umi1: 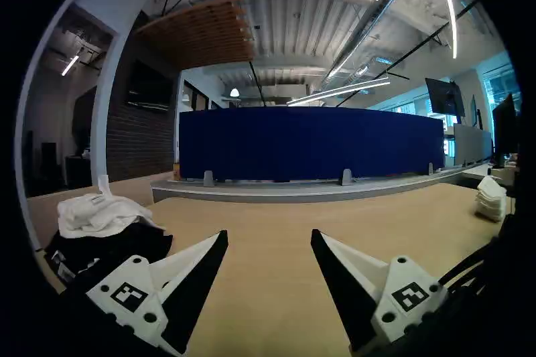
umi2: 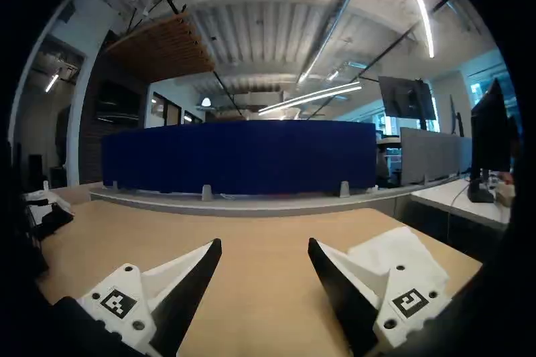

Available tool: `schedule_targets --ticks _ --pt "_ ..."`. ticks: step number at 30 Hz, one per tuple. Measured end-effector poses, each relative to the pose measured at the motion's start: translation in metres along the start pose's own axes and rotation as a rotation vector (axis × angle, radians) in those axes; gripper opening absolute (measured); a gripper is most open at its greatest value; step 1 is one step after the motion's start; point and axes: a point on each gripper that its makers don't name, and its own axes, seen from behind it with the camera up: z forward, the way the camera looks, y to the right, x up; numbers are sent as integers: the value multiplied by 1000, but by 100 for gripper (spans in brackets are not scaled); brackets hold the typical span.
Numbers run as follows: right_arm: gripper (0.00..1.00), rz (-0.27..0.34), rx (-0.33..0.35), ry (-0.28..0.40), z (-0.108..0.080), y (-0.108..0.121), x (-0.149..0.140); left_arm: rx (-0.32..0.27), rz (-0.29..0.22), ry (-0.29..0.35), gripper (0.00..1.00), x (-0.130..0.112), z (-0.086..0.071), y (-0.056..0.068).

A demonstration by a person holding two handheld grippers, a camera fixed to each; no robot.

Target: Fold towel

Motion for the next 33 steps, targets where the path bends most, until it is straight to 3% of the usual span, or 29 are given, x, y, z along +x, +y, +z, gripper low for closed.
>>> schedule_targets --ticks 24,33 --pt "100 9 -12 5 1 0 -20 0 0 0 92 0 0 0" --pt "100 -16 -8 8 1 -4 -21 0 0 0 92 0 0 0"
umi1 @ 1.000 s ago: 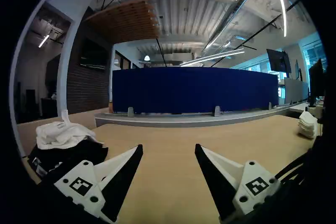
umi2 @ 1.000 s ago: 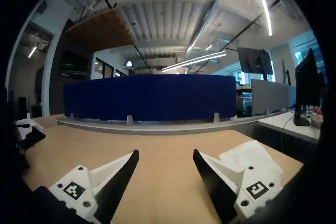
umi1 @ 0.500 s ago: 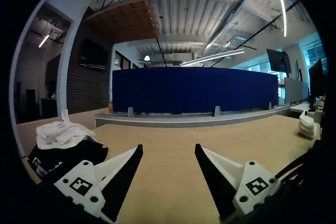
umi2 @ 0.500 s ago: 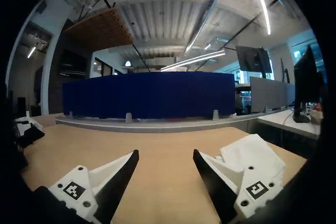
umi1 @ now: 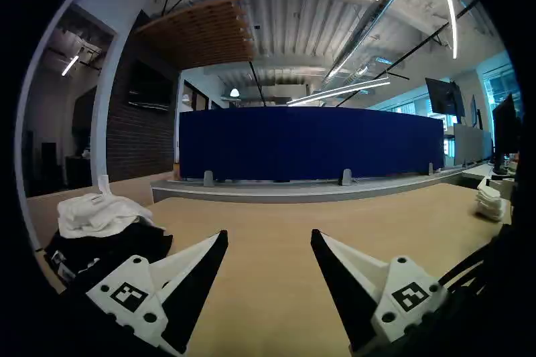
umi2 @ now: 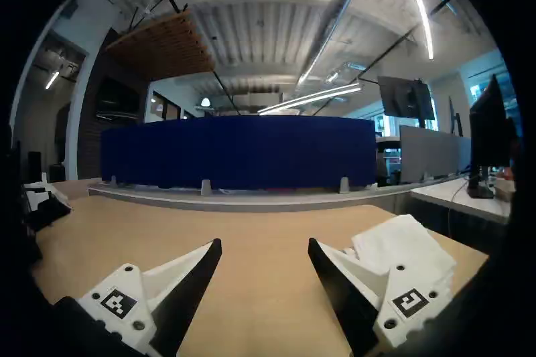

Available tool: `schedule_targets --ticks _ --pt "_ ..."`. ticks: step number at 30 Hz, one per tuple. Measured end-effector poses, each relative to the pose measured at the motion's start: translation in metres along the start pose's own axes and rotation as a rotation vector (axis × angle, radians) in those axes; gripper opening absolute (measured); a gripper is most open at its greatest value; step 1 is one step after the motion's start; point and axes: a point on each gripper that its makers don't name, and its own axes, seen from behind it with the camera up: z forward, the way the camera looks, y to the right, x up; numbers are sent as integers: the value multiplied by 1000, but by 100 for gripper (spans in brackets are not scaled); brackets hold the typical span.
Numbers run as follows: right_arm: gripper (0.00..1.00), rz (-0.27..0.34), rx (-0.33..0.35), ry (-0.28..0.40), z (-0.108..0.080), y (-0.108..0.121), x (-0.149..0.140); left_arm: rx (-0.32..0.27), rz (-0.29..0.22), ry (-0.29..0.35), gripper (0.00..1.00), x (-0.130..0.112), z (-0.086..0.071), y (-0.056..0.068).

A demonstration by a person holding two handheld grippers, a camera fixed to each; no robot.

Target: Fold towel

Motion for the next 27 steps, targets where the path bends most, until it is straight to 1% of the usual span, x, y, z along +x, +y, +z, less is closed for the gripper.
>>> schedule_targets --ticks 27 --pt "100 -2 -3 -1 0 -1 -1 1 0 0 91 0 -1 1"
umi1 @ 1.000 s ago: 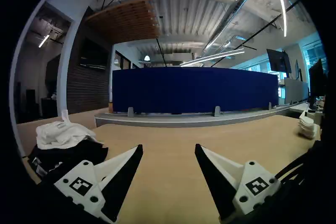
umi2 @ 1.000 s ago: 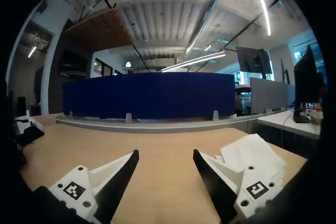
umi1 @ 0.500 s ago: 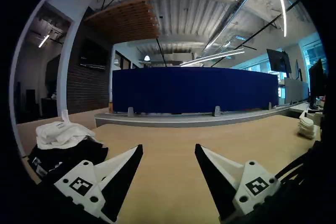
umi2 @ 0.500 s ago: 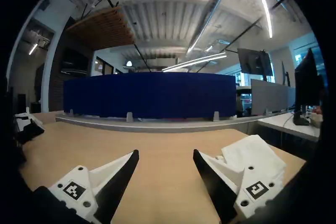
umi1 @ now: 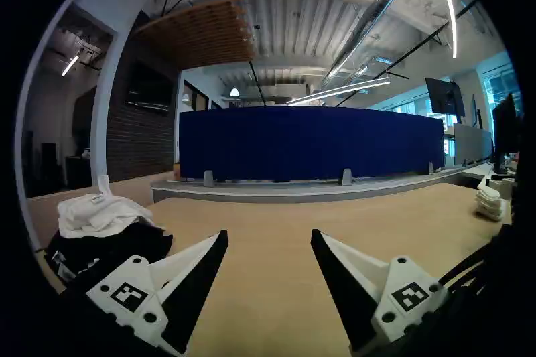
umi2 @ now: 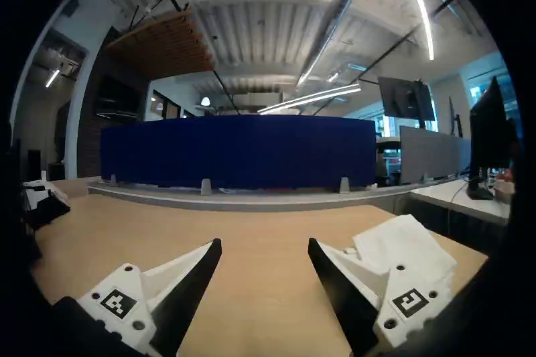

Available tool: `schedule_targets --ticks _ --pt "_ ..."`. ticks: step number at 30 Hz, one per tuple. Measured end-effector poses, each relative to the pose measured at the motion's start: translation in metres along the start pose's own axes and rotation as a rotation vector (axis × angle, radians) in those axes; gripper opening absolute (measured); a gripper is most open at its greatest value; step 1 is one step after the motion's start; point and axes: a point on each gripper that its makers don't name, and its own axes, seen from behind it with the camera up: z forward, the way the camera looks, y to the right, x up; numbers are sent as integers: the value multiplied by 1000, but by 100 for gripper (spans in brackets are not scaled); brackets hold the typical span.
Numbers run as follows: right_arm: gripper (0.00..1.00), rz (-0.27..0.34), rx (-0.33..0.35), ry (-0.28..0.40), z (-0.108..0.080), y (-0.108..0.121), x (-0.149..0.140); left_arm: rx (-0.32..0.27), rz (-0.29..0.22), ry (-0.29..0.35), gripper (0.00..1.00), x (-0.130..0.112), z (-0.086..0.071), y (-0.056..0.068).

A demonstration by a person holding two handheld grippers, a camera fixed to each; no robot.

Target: Fold towel

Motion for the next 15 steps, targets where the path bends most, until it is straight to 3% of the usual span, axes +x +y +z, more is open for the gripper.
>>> schedule_targets --ticks 15 --pt "100 0 0 0 1 0 0 0 1 0 93 0 0 0"
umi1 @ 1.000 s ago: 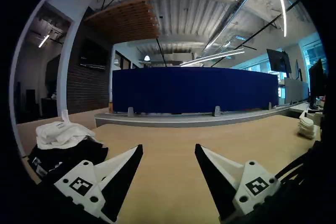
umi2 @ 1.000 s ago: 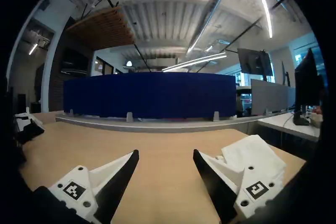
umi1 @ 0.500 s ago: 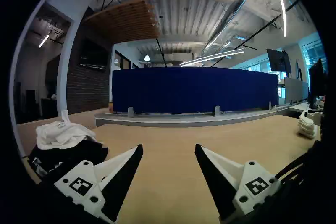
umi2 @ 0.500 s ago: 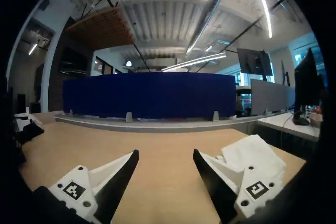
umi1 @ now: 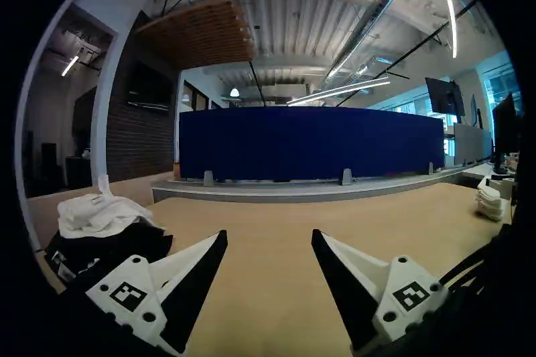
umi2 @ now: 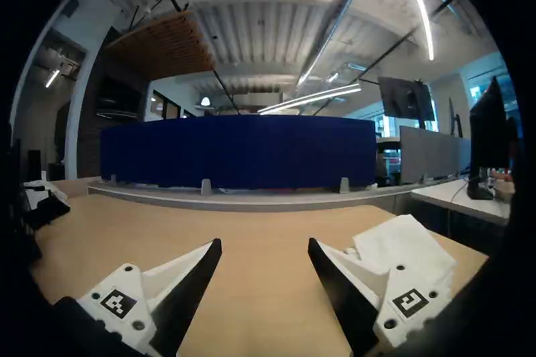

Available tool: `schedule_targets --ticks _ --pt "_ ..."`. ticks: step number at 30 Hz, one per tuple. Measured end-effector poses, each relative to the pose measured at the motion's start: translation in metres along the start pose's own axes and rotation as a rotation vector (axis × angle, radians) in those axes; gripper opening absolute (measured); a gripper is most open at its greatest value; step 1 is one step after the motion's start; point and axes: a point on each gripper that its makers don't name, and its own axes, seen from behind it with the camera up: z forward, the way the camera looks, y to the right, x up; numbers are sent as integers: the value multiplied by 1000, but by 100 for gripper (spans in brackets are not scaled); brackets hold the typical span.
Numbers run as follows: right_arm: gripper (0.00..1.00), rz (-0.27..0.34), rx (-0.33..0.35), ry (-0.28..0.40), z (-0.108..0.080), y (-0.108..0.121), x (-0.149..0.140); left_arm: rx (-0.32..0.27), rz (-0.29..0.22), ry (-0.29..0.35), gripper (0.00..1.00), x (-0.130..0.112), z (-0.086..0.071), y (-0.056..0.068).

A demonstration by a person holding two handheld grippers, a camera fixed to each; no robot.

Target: Fold towel

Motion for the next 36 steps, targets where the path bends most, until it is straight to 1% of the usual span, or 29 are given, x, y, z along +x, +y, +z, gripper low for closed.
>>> schedule_targets --ticks 36 --pt "100 0 0 0 -3 0 0 0 0 0 93 1 1 0"
